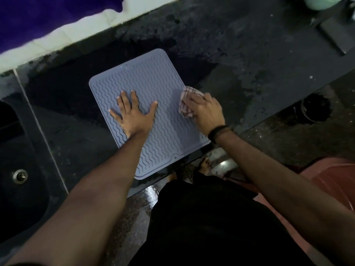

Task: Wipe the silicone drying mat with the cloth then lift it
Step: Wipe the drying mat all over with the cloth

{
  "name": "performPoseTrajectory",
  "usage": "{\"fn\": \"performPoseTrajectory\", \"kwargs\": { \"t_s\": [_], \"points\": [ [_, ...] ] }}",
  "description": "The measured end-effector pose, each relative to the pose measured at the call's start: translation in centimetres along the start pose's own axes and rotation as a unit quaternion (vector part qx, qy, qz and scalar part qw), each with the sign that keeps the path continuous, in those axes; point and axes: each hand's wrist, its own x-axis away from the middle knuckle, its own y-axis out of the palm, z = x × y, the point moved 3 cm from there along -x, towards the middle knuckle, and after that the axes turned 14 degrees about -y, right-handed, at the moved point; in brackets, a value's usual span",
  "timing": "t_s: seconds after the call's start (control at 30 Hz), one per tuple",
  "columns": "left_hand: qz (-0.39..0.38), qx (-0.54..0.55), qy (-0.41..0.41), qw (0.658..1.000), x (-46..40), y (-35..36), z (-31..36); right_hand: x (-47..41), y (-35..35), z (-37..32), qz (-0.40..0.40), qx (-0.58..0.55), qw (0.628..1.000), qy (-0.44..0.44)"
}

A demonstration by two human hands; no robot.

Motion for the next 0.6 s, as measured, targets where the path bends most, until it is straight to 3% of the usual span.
{"fn": "performPoseTrajectory", "kwargs": {
  "t_s": [0.1,0.37,0.6],
  "points": [
    [0.0,-0.009,-0.009,1.0,0.0,0.0,0.0,-1.8,1.5,0.2,-0.065,-0.009,0.998,-0.018],
    [0.007,-0.001,-0.007,1.0,-0.1,0.1,0.0,9.1,3.2,1.0,-0.025,0.007,0.999,-0.045],
    [0.01,0.009,-0.001,1.0,-0.2,0.1,0.1,0.3,0.3,0.4,0.069,-0.005,0.997,-0.024]
  ]
}}
